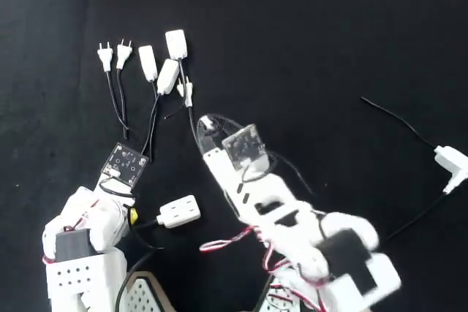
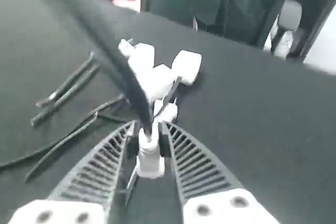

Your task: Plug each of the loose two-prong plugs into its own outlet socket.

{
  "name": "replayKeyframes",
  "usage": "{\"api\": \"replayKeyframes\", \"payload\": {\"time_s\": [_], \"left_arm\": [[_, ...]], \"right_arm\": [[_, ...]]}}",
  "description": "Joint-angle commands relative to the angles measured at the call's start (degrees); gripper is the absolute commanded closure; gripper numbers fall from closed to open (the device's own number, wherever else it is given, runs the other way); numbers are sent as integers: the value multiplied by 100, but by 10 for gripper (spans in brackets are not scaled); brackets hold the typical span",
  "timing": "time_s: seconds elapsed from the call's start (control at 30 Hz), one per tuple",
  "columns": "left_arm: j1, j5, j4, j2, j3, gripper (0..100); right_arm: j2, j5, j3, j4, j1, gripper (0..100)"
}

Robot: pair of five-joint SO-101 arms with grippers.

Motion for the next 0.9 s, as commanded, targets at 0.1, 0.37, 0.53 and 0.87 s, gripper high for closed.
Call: {"api": "replayKeyframes", "payload": {"time_s": [0.1, 0.37, 0.53, 0.87], "left_arm": [[31, -53, 35, 0, -13, 766], [31, -44, 35, -9, -13, 766], [84, 79, 53, -9, -136, 766], [1112, 747, -527, 53, -611, 762]], "right_arm": [[127, 440, 804, -1108, -431, 986], [-1297, -202, 760, 818, -202, 986], [-3169, -985, 365, 3429, 413, 986], [-5393, -1574, 251, 6075, 765, 986]]}}
